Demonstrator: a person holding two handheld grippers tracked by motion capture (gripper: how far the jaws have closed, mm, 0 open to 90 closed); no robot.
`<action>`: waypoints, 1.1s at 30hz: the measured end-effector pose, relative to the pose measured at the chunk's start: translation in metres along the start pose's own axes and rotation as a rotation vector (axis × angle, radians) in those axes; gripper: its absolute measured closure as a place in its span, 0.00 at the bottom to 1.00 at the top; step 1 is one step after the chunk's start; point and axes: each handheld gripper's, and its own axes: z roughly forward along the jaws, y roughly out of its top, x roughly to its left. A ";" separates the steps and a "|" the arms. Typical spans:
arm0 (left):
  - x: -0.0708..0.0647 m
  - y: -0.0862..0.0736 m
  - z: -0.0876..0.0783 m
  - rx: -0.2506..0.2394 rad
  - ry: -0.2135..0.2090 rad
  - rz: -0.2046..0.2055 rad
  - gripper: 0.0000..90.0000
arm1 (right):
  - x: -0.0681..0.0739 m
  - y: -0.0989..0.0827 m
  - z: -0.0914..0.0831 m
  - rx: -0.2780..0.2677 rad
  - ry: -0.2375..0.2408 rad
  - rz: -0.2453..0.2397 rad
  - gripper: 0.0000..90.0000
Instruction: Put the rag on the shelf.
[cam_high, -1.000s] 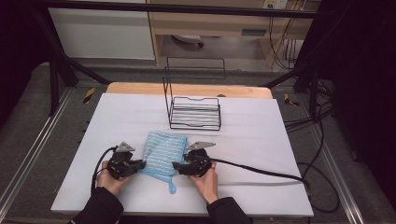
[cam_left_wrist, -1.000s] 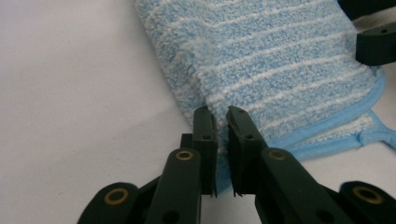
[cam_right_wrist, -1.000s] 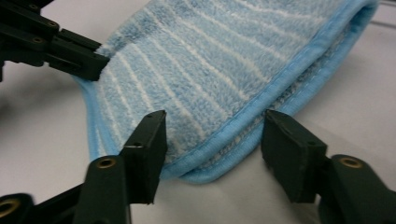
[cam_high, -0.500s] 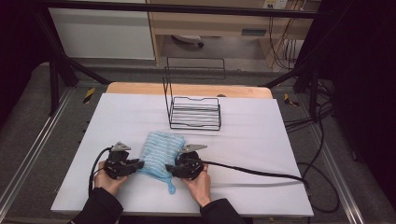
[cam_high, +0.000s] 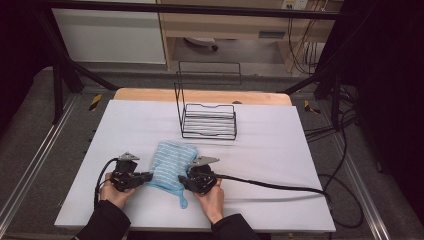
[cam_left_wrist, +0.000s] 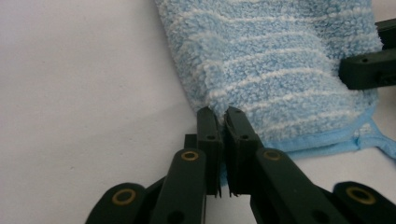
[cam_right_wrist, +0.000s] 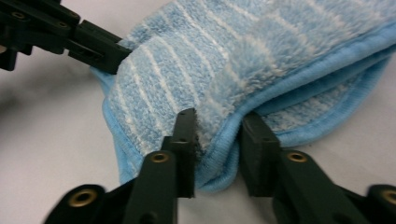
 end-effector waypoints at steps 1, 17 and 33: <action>-0.001 0.000 0.000 -0.003 0.004 0.002 0.96 | -0.001 0.000 0.000 0.000 -0.007 -0.005 0.83; -0.040 -0.010 -0.001 -0.087 -0.149 -0.020 0.97 | -0.021 0.000 -0.034 0.106 0.046 -0.037 0.92; -0.035 -0.018 -0.006 -0.038 0.010 0.037 0.95 | -0.020 -0.011 -0.032 0.073 0.101 0.039 0.64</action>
